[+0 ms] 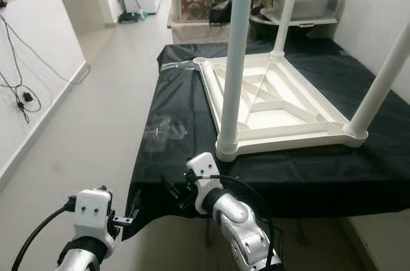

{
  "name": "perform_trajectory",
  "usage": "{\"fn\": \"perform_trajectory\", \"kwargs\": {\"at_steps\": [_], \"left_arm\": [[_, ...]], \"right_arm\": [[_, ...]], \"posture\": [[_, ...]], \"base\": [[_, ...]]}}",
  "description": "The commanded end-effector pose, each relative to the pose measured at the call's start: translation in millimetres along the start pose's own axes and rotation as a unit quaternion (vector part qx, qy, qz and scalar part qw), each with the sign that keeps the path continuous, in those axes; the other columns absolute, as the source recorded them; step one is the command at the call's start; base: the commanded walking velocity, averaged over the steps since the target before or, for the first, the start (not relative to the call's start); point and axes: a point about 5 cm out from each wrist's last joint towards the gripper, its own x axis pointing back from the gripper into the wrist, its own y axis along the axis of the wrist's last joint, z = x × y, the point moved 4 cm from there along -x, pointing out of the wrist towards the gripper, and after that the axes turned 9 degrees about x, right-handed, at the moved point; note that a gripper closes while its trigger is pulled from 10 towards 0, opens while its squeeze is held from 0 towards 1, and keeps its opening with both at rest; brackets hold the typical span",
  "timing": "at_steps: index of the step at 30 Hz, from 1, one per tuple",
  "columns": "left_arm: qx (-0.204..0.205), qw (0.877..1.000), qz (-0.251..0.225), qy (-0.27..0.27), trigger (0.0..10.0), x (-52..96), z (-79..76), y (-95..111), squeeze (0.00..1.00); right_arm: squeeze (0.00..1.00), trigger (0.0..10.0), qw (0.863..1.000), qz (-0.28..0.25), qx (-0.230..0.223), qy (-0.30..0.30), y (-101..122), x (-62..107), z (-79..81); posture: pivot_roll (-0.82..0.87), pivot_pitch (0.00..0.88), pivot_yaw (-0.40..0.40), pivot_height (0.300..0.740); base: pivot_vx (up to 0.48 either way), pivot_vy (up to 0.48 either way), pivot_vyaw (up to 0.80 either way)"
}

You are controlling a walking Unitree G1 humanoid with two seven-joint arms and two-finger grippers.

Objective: Building children table

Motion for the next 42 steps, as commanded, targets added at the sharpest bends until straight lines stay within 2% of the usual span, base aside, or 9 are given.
{"fn": "perform_trajectory", "kwargs": {"at_steps": [1,15,17,27,36,38,40,41,42], "left_arm": [[-0.003,1.0,0.014,0.004,10.0,0.2,2.6,-6,0.0],[0.023,0.999,0.016,0.017,10.0,0.3,7.1,-7,0.0],[0.041,0.999,0.015,0.032,10.0,0.1,11.7,-6,0.0],[0.047,0.998,0.01,0.041,10.0,0.5,14.7,-4,0.0],[0.049,0.998,0.008,0.038,10.0,1.0,14.4,-3,0.0],[0.049,0.998,0.006,0.032,10.0,1.8,12.3,-2,0.0],[0.049,0.998,0.006,0.032,10.0,1.8,12.3,-2,0.0],[0.05,0.998,0.004,0.029,10.0,1.9,11.4,-1,0.0],[0.05,0.998,0.004,0.027,10.0,2.4,10.7,-1,0.0]], "right_arm": [[0.0,10.0,1.0,-0.005,-0.01,0.001,2,-0.7,-1.5],[0.0,10.0,0.999,-0.018,-0.006,0.029,9,0.6,-22.9],[0.0,10.0,1.0,-0.015,0.001,0.021,8,0.9,-31.2],[0.0,10.0,0.999,-0.009,0.014,-0.044,7,-0.5,-51.8],[0.0,10.0,0.999,-0.012,-0.009,-0.033,7,-1.9,-53.4],[0.0,10.0,0.999,-0.02,-0.017,-0.031,13,-5.0,-63.7],[0.0,10.0,0.999,-0.02,-0.017,-0.031,13,-5.0,-63.7],[0.83,10.0,0.999,-0.024,-0.022,-0.031,16,-6.5,-67.8],[0.83,10.0,0.999,-0.029,-0.016,-0.033,20,-7.6,-72.9]], "posture": [[0.06,0.0,-0.002,0.74],[0.07,0.0,-0.007,0.74],[0.07,0.0,-0.007,0.74],[0.07,0.0,-0.01,0.74],[0.07,0.0,-0.008,0.74],[0.07,0.0,-0.011,0.74],[0.07,0.0,-0.011,0.74],[0.07,0.0,-0.011,0.74],[0.07,0.004,-0.01,0.74]], "base": [[0.0,-0.334,0.0],[0.162,-0.396,0.0],[0.0,0.0,0.0],[0.0,0.0,0.0],[0.0,0.0,0.0],[0.0,0.0,0.0],[0.0,0.0,0.0],[0.0,0.0,0.0],[0.0,0.0,0.0]]}}
